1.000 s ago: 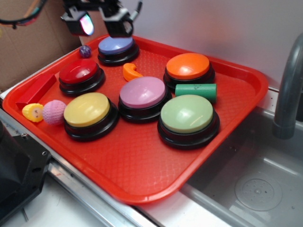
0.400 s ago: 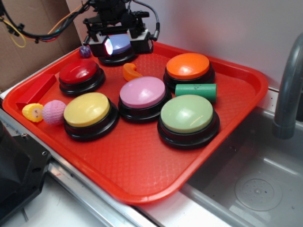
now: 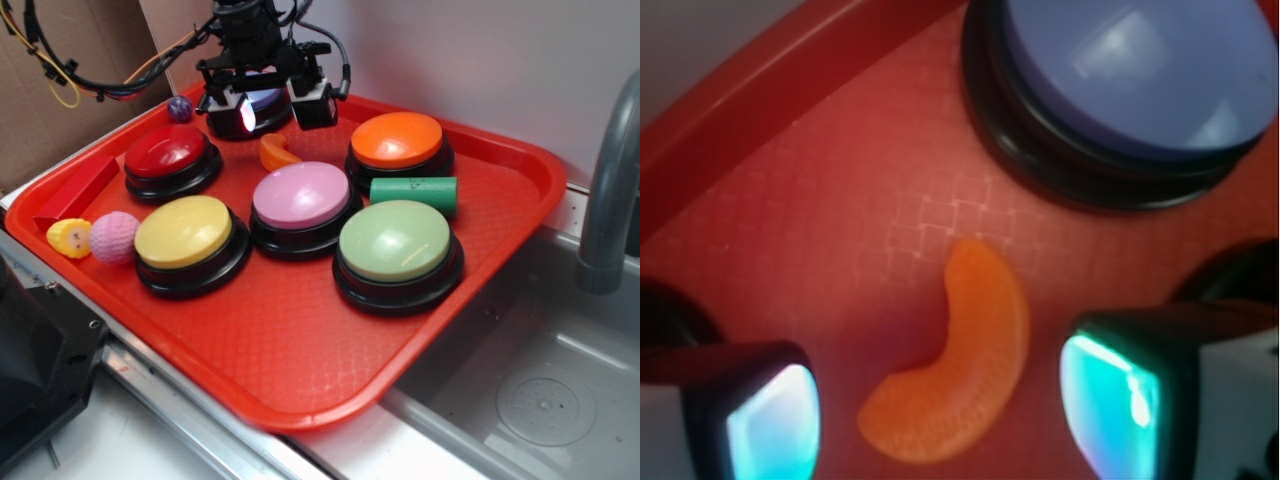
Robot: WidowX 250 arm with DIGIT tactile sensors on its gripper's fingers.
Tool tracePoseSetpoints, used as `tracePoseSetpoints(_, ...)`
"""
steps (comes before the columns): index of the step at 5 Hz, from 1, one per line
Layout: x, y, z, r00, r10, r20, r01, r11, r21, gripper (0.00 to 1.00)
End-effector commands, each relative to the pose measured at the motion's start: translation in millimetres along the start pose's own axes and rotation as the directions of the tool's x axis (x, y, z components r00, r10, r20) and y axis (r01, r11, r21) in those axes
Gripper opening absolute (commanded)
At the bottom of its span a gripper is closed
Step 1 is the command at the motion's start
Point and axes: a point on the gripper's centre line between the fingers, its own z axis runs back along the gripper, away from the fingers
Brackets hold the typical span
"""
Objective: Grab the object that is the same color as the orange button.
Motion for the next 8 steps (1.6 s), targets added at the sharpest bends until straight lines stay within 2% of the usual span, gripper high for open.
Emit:
tracePoseSetpoints(1, 15.2, 2.5, -3.9, 1.000, -0.016, 0.024, 0.017, 1.000, -0.018, 1.00)
tracePoseSetpoints(2, 13.0, 1.3, -7.5, 1.000, -0.024, 0.011, 0.024, 1.000, -0.007, 0.98)
tracePoseSetpoints(3, 9.0, 2.7, -8.5, 1.000, -0.008, 0.008, 0.008, 1.000, 0.006, 0.00)
tracePoseSetpoints(5, 7.0, 2.9, -9.7, 1.000, -0.002, 0.001, 0.002, 1.000, 0.017, 0.00)
tracePoseSetpoints(6, 10.6, 6.3, 0.9, 0.996, -0.081, 0.026, 0.078, 0.993, 0.091, 0.00)
tracePoseSetpoints(8, 12.5, -2.1, 61.4, 0.964, -0.248, 0.094, 0.241, 0.967, 0.086, 0.00)
